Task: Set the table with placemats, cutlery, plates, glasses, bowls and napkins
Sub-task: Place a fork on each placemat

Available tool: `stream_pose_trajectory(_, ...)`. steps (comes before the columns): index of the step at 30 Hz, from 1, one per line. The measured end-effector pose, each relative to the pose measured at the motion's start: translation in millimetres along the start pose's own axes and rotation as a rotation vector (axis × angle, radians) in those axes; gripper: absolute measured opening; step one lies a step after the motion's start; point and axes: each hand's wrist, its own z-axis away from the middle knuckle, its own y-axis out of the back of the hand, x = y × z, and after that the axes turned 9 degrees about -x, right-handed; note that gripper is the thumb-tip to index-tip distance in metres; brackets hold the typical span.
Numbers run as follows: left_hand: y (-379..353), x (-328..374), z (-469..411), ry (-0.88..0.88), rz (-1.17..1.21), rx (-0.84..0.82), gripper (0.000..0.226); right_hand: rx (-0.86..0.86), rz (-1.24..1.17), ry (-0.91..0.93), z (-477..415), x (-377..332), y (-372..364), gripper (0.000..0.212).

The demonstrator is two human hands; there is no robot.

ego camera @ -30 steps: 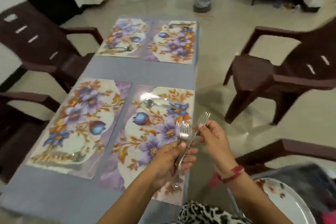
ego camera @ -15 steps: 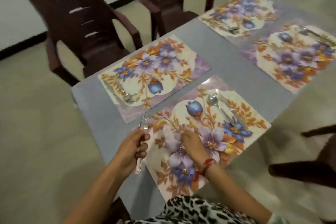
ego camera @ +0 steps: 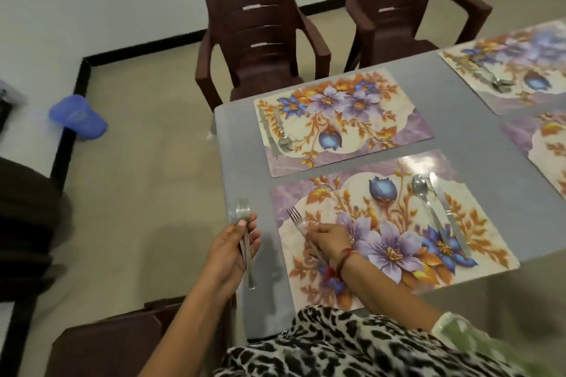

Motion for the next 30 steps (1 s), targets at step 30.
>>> stream_pose_trajectory(30, -42, -21, 10, 0.040, 0.057, -0.159, 0.020, -0.152, 0.577, 0.448, 84, -50, -1, 0.016)
